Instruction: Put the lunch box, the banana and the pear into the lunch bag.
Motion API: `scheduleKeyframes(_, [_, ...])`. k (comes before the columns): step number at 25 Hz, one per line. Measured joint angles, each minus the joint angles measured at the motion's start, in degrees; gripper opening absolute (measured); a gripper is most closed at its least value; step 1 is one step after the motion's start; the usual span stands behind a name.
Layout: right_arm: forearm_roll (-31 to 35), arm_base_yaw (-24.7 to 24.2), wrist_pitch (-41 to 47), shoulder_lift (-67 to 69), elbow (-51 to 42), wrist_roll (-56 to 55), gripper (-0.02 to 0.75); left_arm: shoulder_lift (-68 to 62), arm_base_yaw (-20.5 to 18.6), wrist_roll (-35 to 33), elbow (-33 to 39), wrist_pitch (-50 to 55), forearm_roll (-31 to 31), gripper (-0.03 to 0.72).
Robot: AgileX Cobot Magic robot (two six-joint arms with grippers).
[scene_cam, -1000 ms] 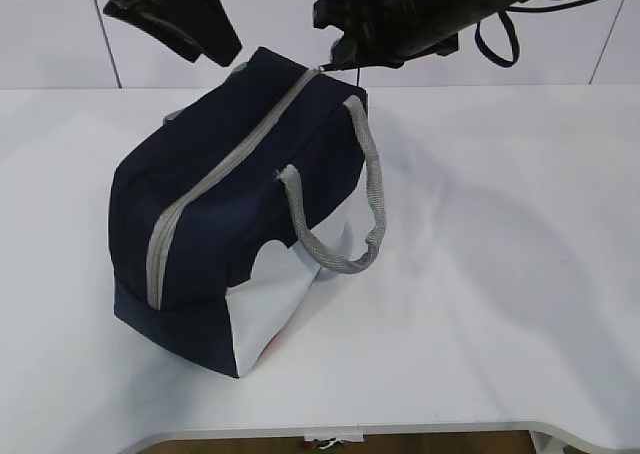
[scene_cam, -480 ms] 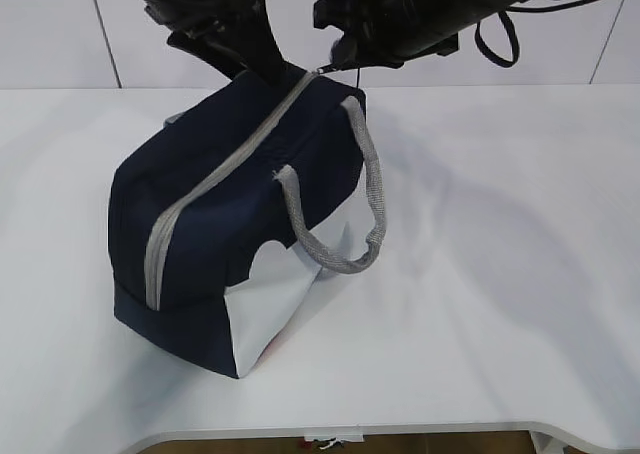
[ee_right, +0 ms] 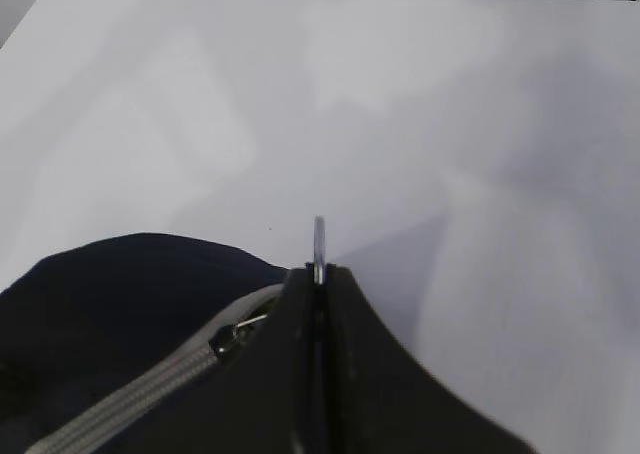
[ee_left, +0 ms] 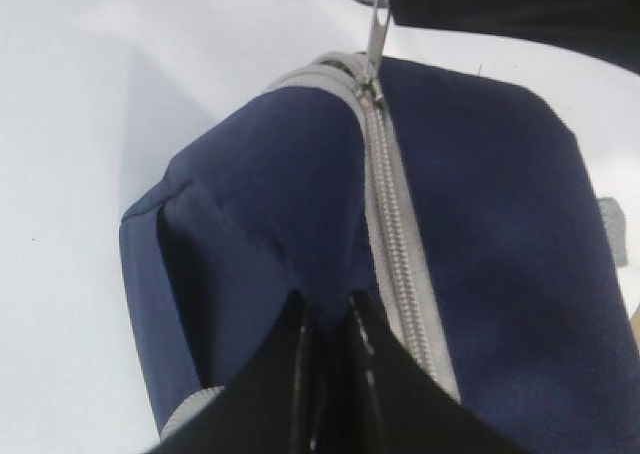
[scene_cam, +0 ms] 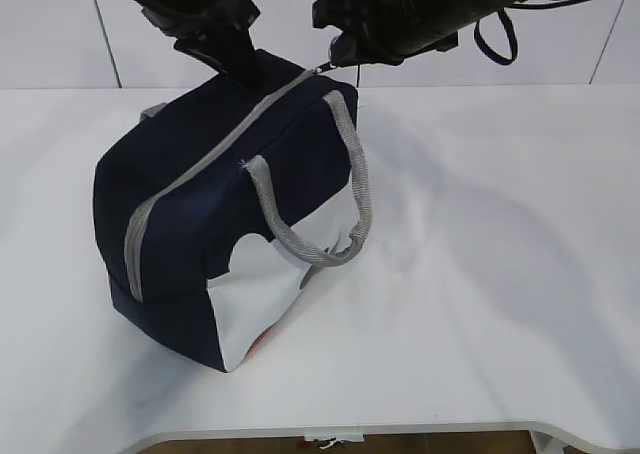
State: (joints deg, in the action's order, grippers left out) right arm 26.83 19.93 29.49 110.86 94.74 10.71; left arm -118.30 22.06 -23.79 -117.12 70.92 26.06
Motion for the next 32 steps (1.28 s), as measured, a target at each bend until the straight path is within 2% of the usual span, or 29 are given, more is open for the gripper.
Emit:
scheduleKeyframes(9, [-1.5,-0.2,-2.2,1.8,0.2,0.5,0.013,0.2,0.0,-1.2,0.0,0.0,-0.5,0.020])
scheduleKeyframes(14, [-0.9,-1.9,-2.5,3.3,0.4,0.5,0.013,0.4,0.0,-1.3,0.0,-0.4,-0.5,0.019])
scheduleKeyframes(32, [0.5,-3.6,1.7,10.2,0.7,-0.4,0.013,1.4,0.0,-1.4,0.0,-0.1,-0.9,0.018])
